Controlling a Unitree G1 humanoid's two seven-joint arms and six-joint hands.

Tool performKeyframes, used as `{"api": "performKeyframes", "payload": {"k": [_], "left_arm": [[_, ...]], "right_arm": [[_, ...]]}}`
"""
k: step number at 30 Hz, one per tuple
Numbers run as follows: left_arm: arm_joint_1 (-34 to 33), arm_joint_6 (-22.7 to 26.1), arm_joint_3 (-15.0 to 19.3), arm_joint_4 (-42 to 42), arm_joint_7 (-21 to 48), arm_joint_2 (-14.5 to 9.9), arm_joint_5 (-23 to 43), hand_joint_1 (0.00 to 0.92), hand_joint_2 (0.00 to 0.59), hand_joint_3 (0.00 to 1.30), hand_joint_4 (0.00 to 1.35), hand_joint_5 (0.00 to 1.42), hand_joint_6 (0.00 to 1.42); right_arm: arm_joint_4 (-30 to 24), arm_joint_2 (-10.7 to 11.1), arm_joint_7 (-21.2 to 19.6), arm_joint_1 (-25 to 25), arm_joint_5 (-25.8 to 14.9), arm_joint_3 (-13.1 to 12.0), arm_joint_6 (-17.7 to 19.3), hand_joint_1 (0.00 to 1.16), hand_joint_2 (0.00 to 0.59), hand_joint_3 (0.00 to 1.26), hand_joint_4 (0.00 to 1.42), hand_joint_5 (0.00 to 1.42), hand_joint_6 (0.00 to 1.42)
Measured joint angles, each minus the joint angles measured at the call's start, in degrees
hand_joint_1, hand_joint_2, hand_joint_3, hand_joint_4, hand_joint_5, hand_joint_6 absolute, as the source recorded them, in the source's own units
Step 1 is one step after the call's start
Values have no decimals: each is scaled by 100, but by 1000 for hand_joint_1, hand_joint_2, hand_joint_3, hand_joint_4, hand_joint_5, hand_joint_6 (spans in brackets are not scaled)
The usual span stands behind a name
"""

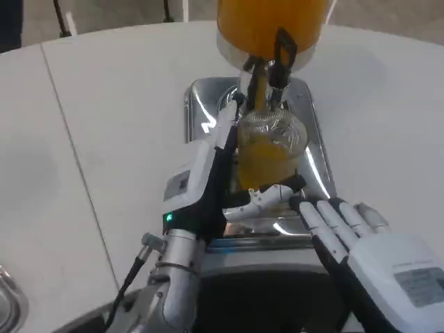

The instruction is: Grasp the cup under the faucet to collect the drink, then remove the cup.

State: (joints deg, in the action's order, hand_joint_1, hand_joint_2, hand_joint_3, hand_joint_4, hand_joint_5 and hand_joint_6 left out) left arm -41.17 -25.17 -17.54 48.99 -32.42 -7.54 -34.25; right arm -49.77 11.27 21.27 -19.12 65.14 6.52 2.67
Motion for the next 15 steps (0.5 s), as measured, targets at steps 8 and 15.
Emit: {"api": "performKeyframes", "payload": {"k": [8, 15], "left_arm": [[-113, -36, -168, 235, -164, 128, -17, 290, 46, 0, 0, 173, 170], [-433, 149, -202, 605, -350, 316, -20, 273, 45, 0, 0, 205, 196]], "right_arm": [[0, -66, 169, 132, -28, -27, -176, 599, 298, 0, 0, 0, 14], [-1, -168, 244, 90, -25, 45, -266, 597, 300, 0, 0, 0, 17]]}}
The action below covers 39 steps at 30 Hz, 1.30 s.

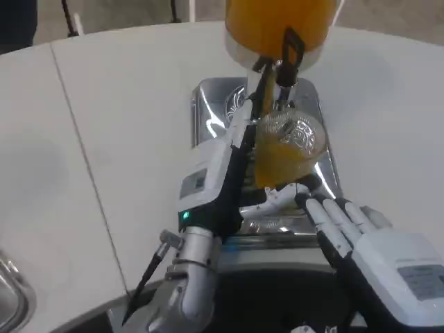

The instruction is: Grasp the cup under the faucet to collect the drink, then remove the cup.

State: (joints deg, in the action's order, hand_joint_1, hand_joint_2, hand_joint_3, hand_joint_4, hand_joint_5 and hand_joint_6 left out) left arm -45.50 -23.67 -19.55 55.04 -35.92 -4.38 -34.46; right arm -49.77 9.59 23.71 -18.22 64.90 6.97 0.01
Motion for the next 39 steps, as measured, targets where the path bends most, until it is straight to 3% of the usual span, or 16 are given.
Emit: {"api": "performKeyframes", "payload": {"k": [10, 19, 26, 27, 29, 31, 35, 39], "left_arm": [[-176, 263, -189, 154, -382, 94, -28, 258, 36, 62, 96, 365, 342], [-371, 466, -345, 349, -628, 279, -19, 259, 46, 316, 371, 687, 824], [-411, 623, -399, 473, -910, 497, -8, 268, 36, 403, 484, 844, 1022], [-457, 715, -397, 511, -964, 594, -1, 273, 35, 454, 559, 908, 1106], [-512, 860, -395, 566, -1030, 717, 2, 334, 55, 730, 912, 1149, 1359], [-523, 940, -392, 612, -1228, 793, 0, 443, 68, 939, 1087, 1315, 1422], [-443, 977, -359, 698, -1860, 823, 12, 529, 94, 1072, 1232, 1424, 1424], [-323, 762, -268, 717, -2053, 822, 59, 536, 91, 1080, 1256, 1424, 1424]], "right_arm": [[-12, -62, 84, 2, 9, -40, -171, 596, 300, 0, 0, 0, 29], [-5, -76, 150, -6, 44, -47, -249, 582, 309, 0, 0, 0, 45], [-9, -108, 286, -30, 113, -32, -308, 581, 312, 0, 0, 0, 47], [-16, -116, 342, -16, 123, -22, -323, 580, 312, 0, 0, 0, 47], [-25, -147, 417, -1, 137, -23, -392, 580, 314, 0, 0, 0, 47], [-45, -164, 483, -2, 196, -42, -435, 580, 315, 0, 0, 0, 47], [-65, -179, 502, -38, 296, -70, -477, 579, 316, 0, 0, 0, 47], [-9, -256, 503, 59, 337, 71, -478, 579, 316, 0, 0, 0, 47]]}}
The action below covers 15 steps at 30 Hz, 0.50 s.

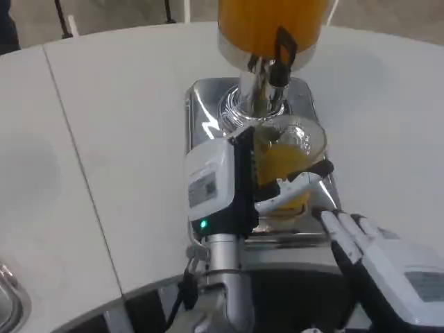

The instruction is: Grasp the cup under the faucet to collect the drink, then remove the cup.

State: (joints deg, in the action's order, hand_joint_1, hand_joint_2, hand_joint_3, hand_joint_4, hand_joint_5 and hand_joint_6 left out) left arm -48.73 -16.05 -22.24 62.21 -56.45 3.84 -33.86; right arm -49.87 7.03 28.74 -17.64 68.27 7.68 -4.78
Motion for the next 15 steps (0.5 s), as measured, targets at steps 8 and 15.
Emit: {"api": "performKeyframes", "payload": {"k": [8, 15], "left_arm": [[108, -193, 103, -5, -144, -32, 0, 541, 67, 1071, 1279, 1424, 1424], [199, -260, 103, -112, -160, -216, -35, 554, 32, 1059, 1279, 1424, 1424]], "right_arm": [[9, 7, 36, 142, -37, 36, -28, 579, 316, 0, 0, 0, 47], [165, 51, 32, 217, -194, 19, -28, 578, 317, 0, 0, 0, 47]]}}
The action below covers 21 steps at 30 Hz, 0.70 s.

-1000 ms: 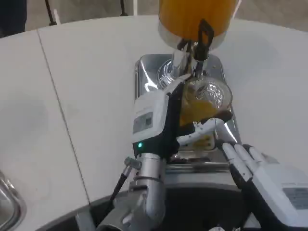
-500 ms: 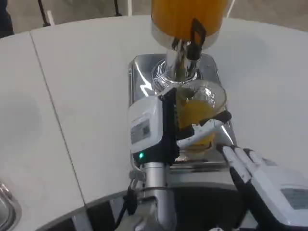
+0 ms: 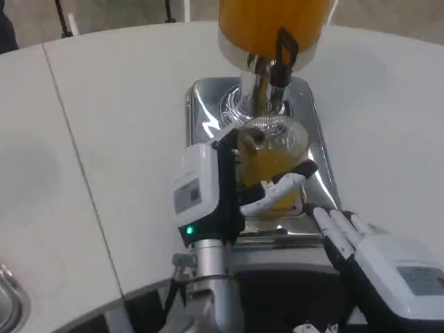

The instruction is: Grasp the cup under the faucet to collect the drink, then remove the cup.

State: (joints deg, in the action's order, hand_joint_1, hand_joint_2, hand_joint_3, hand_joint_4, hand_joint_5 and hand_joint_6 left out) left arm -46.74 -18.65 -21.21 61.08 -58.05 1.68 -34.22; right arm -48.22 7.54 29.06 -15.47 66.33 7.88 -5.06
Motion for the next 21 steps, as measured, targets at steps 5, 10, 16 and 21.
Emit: {"api": "performKeyframes", "payload": {"k": [5, 10, 16, 21], "left_arm": [[156, -93, -1, -195, -22, -295, -29, 565, 16, 1049, 1264, 1424, 1424], [251, -133, 13, -349, -32, -571, -36, 568, 13, 1048, 1264, 1424, 1424], [412, -193, 58, -538, -47, -795, -35, 574, 3, 1045, 1264, 1422, 1424], [623, -298, 164, -791, -29, -1051, -26, 576, 0, 1038, 1264, 1424, 1424]], "right_arm": [[121, 2, -49, 150, -50, 63, 2, 573, 323, 0, 0, 0, 47], [291, 14, -92, 194, -75, 173, 20, 568, 325, 0, 0, 0, 48], [368, 61, -196, 309, -95, 191, 20, 566, 326, 0, 0, 0, 48], [504, 90, -232, 355, -139, 243, 19, 564, 326, 0, 0, 0, 48]]}}
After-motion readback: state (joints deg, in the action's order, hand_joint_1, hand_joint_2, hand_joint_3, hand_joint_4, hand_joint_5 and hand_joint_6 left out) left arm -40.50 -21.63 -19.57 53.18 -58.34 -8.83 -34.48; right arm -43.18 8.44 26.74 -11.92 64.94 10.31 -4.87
